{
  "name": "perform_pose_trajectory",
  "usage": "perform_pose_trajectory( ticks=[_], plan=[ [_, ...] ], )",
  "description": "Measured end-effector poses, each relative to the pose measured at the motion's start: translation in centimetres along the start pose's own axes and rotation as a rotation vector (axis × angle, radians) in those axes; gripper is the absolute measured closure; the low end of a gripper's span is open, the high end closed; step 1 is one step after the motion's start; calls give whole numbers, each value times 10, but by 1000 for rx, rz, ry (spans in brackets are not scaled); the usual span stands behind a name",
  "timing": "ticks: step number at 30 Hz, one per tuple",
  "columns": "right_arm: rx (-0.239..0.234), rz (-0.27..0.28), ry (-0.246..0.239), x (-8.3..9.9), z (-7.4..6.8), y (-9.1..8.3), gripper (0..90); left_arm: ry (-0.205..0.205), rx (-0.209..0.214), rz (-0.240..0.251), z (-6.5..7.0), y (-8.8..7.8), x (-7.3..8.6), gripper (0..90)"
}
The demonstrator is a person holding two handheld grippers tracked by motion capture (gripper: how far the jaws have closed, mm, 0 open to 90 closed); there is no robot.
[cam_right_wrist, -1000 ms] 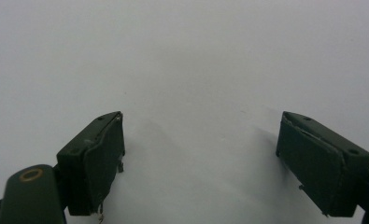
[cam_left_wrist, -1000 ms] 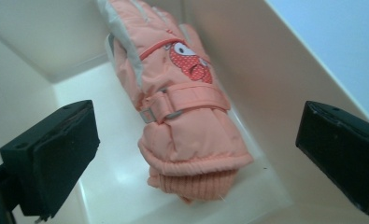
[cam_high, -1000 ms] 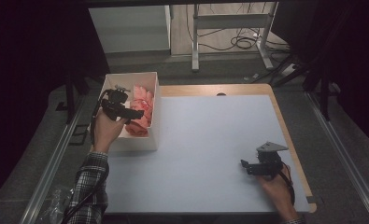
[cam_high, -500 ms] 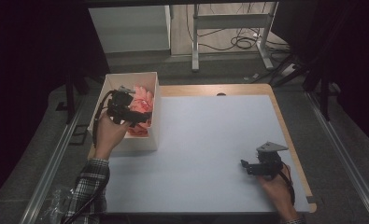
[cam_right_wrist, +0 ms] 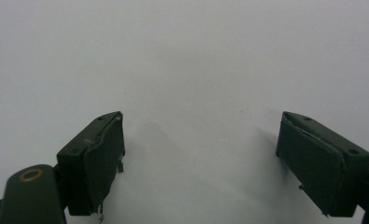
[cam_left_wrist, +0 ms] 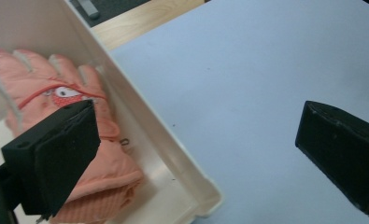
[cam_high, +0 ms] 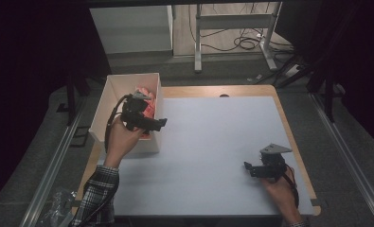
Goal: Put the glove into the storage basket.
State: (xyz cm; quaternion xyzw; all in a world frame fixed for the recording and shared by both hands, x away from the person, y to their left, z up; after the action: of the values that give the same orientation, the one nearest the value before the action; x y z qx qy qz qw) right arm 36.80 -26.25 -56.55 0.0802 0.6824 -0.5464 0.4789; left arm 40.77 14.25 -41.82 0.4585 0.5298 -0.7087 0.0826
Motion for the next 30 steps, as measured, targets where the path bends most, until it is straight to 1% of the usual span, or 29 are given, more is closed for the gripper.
perform_pose_trajectory(
  ticks=[9, 18, 26, 30],
  plan=[
    [1, 0, 0, 0, 0, 0, 156, 35, 50, 18, 26, 9, -4, 1],
    [1, 0, 0, 0, 0, 0, 156, 75, 113, 29, 55, 22, -6, 0],
    [0, -1, -2, 0, 0, 0, 156, 113, 157, 25, 79, 35, -4, 0],
    [0, -1, -2, 0, 0, 0, 156, 123, 175, 25, 89, 39, -3, 0]
  ],
)
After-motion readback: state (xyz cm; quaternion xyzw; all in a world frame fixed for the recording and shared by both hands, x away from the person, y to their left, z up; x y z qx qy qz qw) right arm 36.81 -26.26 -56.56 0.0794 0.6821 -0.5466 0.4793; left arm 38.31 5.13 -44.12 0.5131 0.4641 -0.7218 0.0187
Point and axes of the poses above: each handheld gripper's, and its own axes: y roughly forward along the jaws, x roughly out of its underside, z roughly to its right, the point moved 5 cm from there along y, roughly forward along the jaws, and after that the axes turned 1 degree about z, right-handed, at the moved point
